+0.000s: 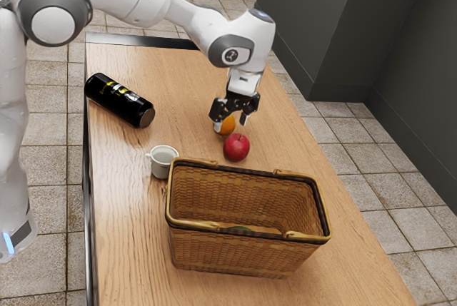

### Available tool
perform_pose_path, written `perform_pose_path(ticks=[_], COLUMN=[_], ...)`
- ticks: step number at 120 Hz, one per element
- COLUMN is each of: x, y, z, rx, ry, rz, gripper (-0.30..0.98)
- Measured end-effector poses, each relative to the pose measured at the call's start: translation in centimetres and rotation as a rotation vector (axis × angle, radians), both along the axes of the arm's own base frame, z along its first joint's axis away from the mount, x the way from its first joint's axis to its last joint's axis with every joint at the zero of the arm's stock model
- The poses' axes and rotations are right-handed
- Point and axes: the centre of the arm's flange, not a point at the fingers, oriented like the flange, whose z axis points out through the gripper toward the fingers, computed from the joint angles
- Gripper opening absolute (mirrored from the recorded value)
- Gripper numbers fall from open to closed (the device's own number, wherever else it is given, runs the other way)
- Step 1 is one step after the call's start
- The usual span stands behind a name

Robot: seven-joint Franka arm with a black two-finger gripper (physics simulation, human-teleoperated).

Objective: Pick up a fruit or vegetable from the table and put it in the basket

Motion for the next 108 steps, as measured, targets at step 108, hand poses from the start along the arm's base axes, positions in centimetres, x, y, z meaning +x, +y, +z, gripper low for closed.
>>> perform_pose_path(ticks=[108], x=[0.2], y=[1.7], z=[-2.3], rx=[0.009], ry=[0.012], rz=[0.014], gripper=[0.69])
